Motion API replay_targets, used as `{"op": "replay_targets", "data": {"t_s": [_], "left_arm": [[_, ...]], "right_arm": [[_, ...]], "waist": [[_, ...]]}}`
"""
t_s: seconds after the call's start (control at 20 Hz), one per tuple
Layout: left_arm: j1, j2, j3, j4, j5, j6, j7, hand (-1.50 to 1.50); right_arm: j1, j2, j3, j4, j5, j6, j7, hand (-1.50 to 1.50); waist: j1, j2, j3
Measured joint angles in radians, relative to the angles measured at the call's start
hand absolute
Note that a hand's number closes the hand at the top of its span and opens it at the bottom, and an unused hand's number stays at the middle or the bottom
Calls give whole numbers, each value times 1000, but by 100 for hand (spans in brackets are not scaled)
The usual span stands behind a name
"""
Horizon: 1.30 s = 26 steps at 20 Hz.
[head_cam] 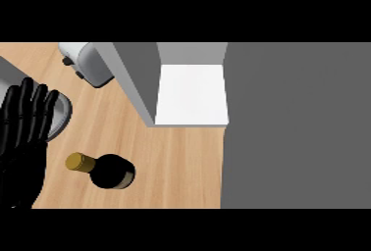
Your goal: Pick up the wine, place it into the cabinet and close the cabinet
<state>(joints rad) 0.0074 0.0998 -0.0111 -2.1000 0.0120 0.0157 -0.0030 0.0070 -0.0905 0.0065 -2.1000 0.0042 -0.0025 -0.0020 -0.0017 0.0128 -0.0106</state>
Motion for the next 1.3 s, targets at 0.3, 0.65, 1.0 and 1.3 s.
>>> {"op": "replay_targets", "data": {"t_s": [0.3, 0.65, 1.0, 1.3], "left_arm": [[-1, 74, -27, -2, 177, -210, -51, -150], [66, 172, -50, -48, 523, -391, 123, -150], [71, 288, 68, -185, 825, -367, 316, -150], [64, 328, 146, -209, 922, -328, 405, -150]], "right_arm": [[74, 18, 26, -60, 24, -9, -9, -150], [151, 32, 150, -205, -73, 42, 171, -150], [203, 31, 230, -366, -63, 17, 322, -150], [191, 45, 319, -391, -27, -27, 390, -150]], "waist": [[-8, -13, 7], [-4, -17, 9], [1, -17, 10], [1, -16, 10]]}}
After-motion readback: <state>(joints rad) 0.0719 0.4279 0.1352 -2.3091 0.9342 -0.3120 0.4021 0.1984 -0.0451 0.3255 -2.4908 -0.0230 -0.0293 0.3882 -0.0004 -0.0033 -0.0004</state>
